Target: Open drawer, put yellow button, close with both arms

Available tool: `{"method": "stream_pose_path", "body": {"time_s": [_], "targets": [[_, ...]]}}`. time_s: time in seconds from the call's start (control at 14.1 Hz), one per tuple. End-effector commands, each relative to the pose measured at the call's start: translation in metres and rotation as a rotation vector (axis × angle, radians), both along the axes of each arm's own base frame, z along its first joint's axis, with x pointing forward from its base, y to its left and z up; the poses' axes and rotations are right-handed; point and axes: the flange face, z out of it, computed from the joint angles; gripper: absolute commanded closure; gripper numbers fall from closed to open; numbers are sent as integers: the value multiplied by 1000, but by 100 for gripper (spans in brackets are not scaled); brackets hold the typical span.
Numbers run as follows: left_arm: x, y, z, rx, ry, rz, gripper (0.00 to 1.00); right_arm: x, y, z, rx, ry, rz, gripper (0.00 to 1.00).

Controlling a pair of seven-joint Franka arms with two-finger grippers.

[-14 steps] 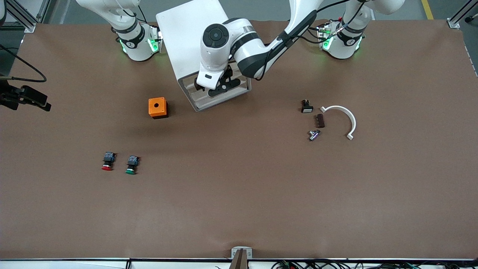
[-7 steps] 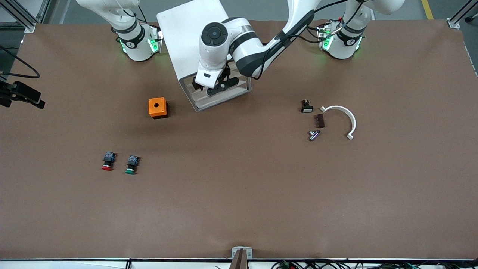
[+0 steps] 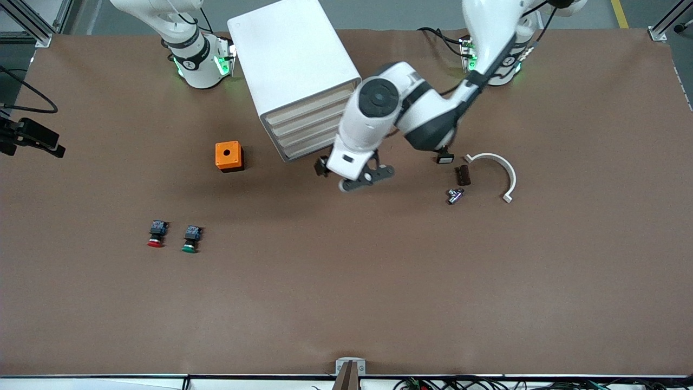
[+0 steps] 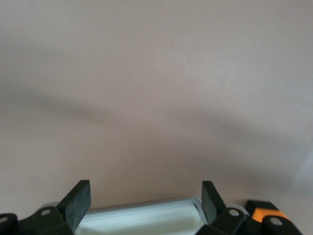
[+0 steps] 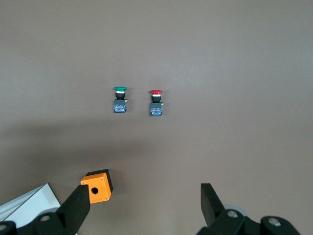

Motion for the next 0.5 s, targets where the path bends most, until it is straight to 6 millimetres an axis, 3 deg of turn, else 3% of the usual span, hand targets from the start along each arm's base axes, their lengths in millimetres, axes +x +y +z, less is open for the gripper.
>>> {"method": "stream_pose_path", "body": {"time_s": [0.0, 0.43], "targets": [[30, 45, 13, 1, -27, -36, 0, 0, -1, 7, -7, -5, 8, 0], [84, 139, 16, 98, -96, -180, 0, 0, -1, 7, -7, -5, 8, 0]]}}
